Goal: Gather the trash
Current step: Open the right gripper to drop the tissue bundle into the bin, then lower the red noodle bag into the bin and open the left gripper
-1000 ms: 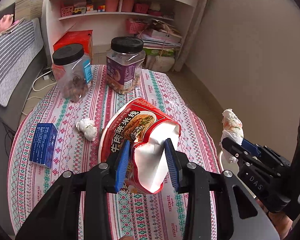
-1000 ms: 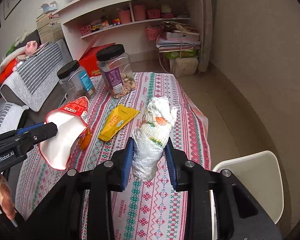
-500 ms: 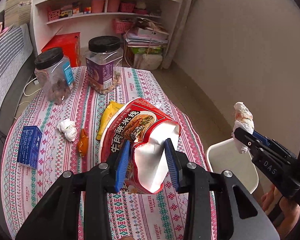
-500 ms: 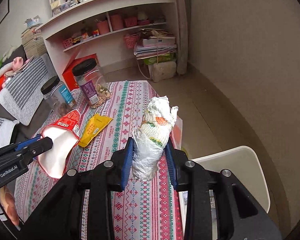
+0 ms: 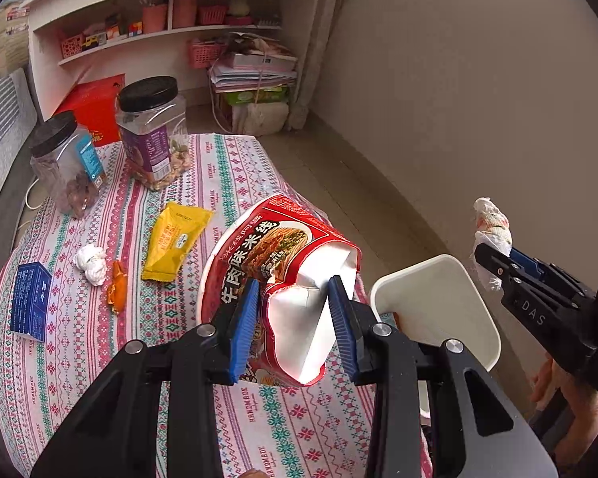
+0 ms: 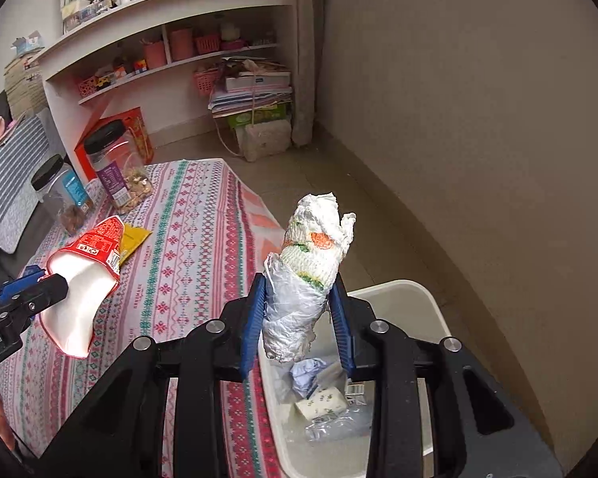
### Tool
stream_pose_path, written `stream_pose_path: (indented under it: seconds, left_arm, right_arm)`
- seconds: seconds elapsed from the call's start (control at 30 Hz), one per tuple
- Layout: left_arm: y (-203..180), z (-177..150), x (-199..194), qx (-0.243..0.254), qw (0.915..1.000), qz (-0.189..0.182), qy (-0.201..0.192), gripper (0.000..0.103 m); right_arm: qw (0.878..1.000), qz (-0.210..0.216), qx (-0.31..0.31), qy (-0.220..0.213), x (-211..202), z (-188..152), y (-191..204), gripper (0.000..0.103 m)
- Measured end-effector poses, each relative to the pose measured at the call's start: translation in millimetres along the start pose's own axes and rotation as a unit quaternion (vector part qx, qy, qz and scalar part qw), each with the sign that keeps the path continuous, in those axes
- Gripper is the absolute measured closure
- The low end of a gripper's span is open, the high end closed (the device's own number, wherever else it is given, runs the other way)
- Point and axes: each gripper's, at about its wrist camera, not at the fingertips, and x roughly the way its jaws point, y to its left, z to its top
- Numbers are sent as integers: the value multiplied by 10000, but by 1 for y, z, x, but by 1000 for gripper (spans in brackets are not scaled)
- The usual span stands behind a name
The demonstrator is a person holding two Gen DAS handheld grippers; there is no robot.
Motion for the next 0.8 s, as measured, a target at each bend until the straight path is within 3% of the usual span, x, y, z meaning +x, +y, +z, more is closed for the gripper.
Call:
stream_pose_path:
  seconds: [0.17,0.27,0.33,0.43,0.7,0.8]
  left_arm:
    - [-29,-3,5,202,9997,-159,38,67]
    - [-47,-6,9,349,9991,-244,66,67]
    - [-60,-9,12,456,9985,-287,86,67]
    - [-78,-12,15,553,9976,-399,136,67]
    - [-126,-17,23,705,9925,-966,261,67]
    - [-138,-19,26,663,9880,-1356,316,65]
  right_arm:
    - [9993,-295,201,50,-4,-4,-30,70]
    - [9979,-475,429,22,-9,-5,-49,45]
    - [9972,-548,500,7,-11,-6,-59,42]
    - [9957,-696,607,-52,-16,-7,-72,30]
    - [9913,-1060,763,-162,-26,-14,-93,22]
    - [9896,-1147,843,-190,-29,-15,-100,20]
